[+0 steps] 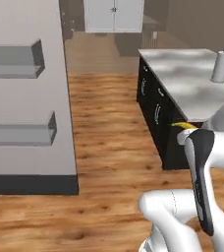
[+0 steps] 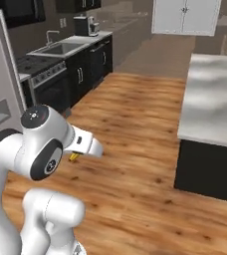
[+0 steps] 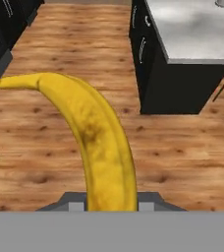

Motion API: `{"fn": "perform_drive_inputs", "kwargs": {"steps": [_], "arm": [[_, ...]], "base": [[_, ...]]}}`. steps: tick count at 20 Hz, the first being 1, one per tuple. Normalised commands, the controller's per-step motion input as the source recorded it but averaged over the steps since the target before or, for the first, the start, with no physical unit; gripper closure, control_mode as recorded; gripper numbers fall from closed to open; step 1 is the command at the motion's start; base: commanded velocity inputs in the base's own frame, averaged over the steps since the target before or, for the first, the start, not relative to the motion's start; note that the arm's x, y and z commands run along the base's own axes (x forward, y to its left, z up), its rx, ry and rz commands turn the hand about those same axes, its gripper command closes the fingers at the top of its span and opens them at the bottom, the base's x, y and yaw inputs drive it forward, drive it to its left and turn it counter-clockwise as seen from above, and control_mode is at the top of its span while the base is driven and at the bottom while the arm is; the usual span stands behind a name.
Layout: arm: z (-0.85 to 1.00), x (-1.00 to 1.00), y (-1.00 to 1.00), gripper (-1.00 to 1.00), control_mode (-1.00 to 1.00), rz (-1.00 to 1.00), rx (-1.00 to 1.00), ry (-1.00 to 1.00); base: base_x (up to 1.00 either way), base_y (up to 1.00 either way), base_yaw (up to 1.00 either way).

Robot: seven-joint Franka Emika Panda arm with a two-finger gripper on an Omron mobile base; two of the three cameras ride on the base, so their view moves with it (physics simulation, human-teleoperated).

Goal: Pick the pear and banana from the fridge and place them inside the tupperware on the counter.

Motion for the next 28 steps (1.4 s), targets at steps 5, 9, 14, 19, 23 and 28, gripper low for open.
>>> {"fn": "perform_drive_inputs", "kwargs": {"steps": [5, 9, 14, 19, 23, 28], "arm": [[0.0, 0.0, 0.0, 1.0, 1.0, 0.0, 0.0, 0.0], [0.0, 0.0, 0.0, 1.0, 1.0, 0.0, 0.0, 0.0], [0.0, 0.0, 0.0, 1.0, 1.0, 0.0, 0.0, 0.0], [0.0, 0.0, 0.0, 1.0, 1.0, 0.0, 0.0, 0.0], [0.0, 0.0, 0.0, 1.0, 1.0, 0.0, 0.0, 0.0], [0.0, 0.0, 0.0, 1.0, 1.0, 0.0, 0.0, 0.0]], "base": [[0.9, -0.56, 0.91], [0.78, -0.7, 0.94], [0.63, -0.82, 0.88], [0.4, -0.95, 0.79], [0.49, -0.88, 0.73], [0.57, -0.84, 0.67]]}}
